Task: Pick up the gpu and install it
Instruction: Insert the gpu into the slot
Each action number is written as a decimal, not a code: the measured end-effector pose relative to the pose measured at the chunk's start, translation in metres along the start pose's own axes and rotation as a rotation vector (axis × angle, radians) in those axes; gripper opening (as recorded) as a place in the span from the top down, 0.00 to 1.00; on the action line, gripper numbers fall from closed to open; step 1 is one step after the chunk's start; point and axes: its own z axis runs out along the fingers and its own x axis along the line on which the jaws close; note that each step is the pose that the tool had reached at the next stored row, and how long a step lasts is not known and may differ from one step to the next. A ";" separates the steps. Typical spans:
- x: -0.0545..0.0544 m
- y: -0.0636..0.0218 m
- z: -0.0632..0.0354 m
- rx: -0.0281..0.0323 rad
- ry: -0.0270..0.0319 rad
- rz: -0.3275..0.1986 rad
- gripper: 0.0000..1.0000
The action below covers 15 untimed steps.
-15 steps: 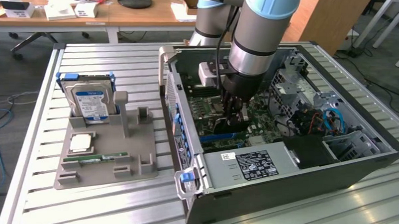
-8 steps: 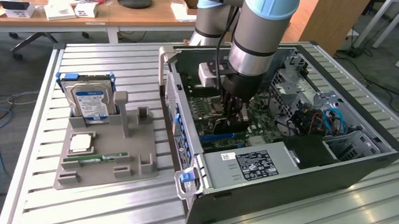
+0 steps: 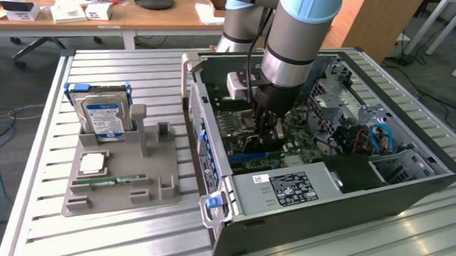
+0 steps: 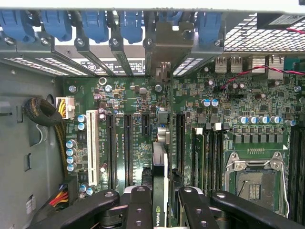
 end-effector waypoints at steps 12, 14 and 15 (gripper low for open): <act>0.000 0.0000 0.0006 0.0000 0.0000 0.000 0.74; 0.000 0.0000 0.0008 0.0000 0.0000 0.000 0.74; 0.000 0.0000 0.0010 0.0001 -0.0001 0.000 0.74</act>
